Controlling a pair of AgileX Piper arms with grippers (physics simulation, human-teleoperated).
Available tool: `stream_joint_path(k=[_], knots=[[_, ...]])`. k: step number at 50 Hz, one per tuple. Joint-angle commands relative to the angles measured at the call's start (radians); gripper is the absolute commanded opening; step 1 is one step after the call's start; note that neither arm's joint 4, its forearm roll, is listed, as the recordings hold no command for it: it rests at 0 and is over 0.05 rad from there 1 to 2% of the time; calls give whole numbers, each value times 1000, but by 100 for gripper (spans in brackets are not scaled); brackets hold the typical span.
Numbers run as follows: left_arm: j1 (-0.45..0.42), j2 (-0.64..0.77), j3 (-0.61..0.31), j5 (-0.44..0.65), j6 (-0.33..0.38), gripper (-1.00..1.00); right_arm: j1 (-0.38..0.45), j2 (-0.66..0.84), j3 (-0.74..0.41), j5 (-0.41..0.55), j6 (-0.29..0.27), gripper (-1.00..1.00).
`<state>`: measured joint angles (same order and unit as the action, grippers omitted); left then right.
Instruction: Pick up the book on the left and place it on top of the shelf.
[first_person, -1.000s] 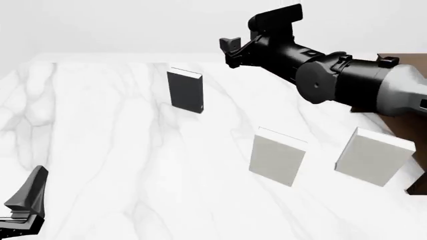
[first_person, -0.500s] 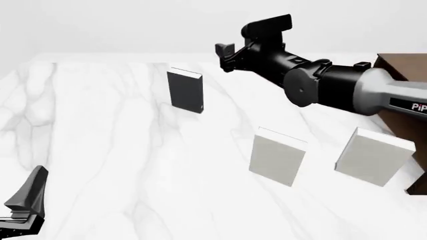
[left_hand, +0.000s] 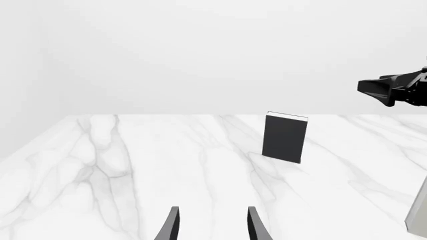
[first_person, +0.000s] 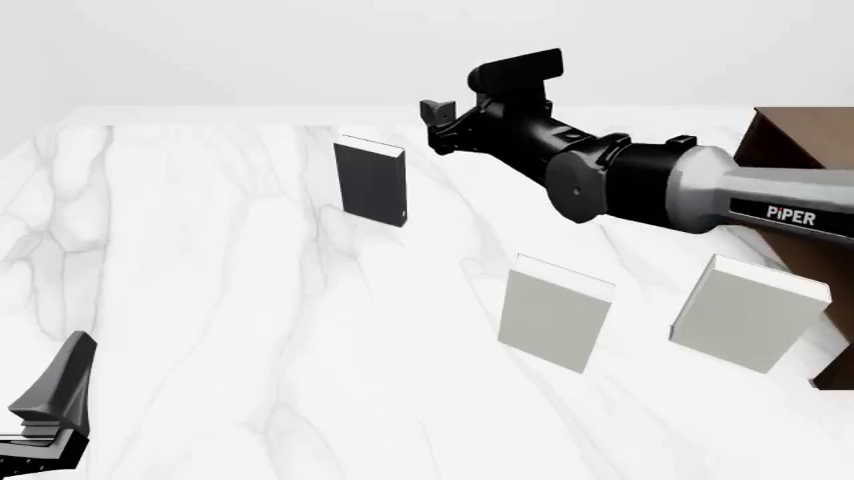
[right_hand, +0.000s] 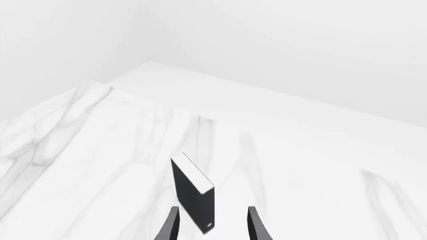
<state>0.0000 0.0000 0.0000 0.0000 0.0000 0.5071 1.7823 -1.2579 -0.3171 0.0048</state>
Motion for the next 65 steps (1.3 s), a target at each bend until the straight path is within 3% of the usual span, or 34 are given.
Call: stream_joint_path(k=[1,65], knots=[[0,0,0,0,0,100,4,47,-26,-19,8,100],[0,0,0,0,0,100,4,277,-166,-95,53,100]])
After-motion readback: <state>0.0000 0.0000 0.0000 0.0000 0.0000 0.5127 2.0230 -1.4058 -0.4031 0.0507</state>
